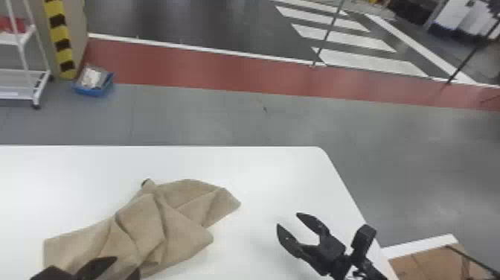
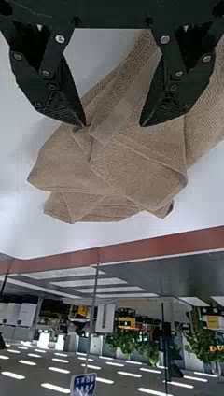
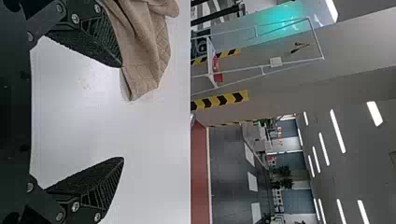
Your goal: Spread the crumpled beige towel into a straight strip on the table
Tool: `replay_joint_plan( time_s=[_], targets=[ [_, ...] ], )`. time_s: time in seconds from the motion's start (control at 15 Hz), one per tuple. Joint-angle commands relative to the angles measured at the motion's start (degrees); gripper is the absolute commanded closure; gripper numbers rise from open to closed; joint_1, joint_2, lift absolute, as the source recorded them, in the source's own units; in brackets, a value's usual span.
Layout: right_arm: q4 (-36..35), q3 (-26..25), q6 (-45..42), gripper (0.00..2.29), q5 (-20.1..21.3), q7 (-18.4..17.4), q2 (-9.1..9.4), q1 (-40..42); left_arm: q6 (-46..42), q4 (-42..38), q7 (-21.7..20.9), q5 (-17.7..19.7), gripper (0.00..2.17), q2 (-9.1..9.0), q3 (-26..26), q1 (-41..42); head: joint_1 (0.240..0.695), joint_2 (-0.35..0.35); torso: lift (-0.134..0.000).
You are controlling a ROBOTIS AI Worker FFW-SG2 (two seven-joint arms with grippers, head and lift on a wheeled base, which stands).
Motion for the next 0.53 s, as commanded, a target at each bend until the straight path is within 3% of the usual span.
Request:
replay_joint_plan(
  time_s=[0.0, 0.27, 0.47],
  targets=[
    [0.02, 1.43, -1.11, 0.19, 0.51, -0.32, 0.08, -0.13, -0.05, 0.28, 0.21, -0.19, 0.96, -0.03, -0.29, -0.26, 0.695, -0.350, 0.000],
    [-1.03, 8.81, -1.81, 0.19, 1.66, -1.11, 0.35, -0.39, -0.57, -1.57, 1.97, -0.45, 1.70, 0.06, -0.21, 1.68, 0.695, -0.333, 0.000],
    [-1.03, 15.14, -1.81, 0.22, 5.52, -1.72, 0.70, -1.36, -0.92, -4.12, 2.32, -0.62, 1.70, 0.06, 0.67, 3.79, 0.695, -0.247, 0.000]
  ],
)
